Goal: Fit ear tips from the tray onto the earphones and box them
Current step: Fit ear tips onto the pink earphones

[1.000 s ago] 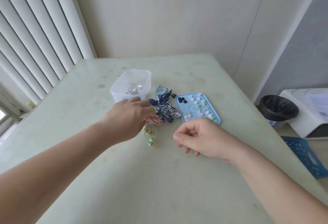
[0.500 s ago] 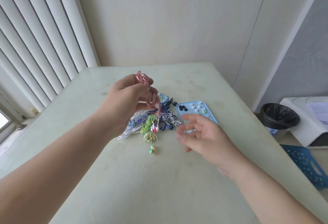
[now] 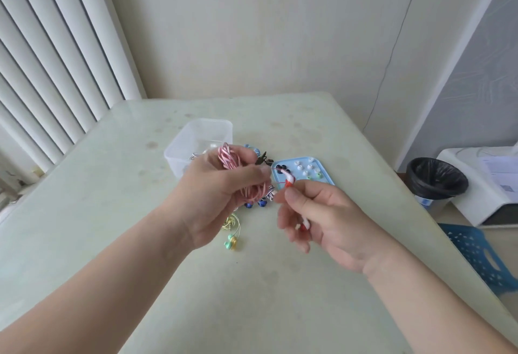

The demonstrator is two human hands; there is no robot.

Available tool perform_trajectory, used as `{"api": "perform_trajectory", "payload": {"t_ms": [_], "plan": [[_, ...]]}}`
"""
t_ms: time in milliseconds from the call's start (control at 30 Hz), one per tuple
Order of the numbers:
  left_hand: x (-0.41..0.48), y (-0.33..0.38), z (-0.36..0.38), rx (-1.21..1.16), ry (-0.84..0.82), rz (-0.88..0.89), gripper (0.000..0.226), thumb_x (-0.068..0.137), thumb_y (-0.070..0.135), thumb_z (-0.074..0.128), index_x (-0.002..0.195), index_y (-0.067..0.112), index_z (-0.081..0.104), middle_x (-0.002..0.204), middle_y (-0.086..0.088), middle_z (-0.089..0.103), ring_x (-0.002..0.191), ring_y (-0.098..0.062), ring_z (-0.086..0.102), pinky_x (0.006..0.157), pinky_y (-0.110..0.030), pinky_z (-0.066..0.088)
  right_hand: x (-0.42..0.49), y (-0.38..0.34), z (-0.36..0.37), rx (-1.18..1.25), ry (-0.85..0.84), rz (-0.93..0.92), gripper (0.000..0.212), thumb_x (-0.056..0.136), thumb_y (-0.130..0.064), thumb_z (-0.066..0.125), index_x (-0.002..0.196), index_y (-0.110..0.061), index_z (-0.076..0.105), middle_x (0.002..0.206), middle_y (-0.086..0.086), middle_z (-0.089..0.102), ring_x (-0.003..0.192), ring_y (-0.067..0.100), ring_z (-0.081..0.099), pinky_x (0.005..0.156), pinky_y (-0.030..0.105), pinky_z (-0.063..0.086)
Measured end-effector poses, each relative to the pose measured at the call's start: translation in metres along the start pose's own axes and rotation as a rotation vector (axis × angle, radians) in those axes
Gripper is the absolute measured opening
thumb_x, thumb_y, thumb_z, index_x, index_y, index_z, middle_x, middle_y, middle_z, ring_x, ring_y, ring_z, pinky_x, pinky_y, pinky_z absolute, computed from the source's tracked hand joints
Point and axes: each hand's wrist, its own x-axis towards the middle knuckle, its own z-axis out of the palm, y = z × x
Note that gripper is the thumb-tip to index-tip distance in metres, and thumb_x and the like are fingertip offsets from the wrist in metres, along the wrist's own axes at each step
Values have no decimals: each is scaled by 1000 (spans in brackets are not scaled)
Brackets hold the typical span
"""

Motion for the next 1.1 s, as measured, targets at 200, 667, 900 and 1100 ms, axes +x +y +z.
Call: {"api": "perform_trajectory", "payload": {"t_ms": [200,667,900,1100], "plan": [[4,-47,14,142,-11,35,29,84,5,82,110,3,70,89,-19,71,75,-31,68,70,-40,59,13,1,-16,-214,102,22,21,101,-26,60,86,-16,71,64,8,58,48,16,41,44,22,20],[17,-78,1,-224,-77,2,33,80,-9,69,110,5,73,101,-14,70,75,-24,71,64,-31,56,14,19,-37,-233,98,84,23,94,-3,67,114,-14,70,102,3,69,59,17,48,48,27,32],[12,-80,-4,-214,-137,-23,37,79,-9,60,114,1,69,106,-15,71,74,-25,70,63,-30,54,13,24,-27,-184,51,75,17,95,-9,65,110,-7,71,75,-3,68,54,16,46,45,24,31],[9,-86,-2,63,-5,-25,14,96,14,72,107,5,72,79,-16,71,63,-29,65,65,-42,50,16,23,-28,-123,158,91,28,85,1,74,110,-7,65,85,13,71,51,17,48,43,24,31]]}}
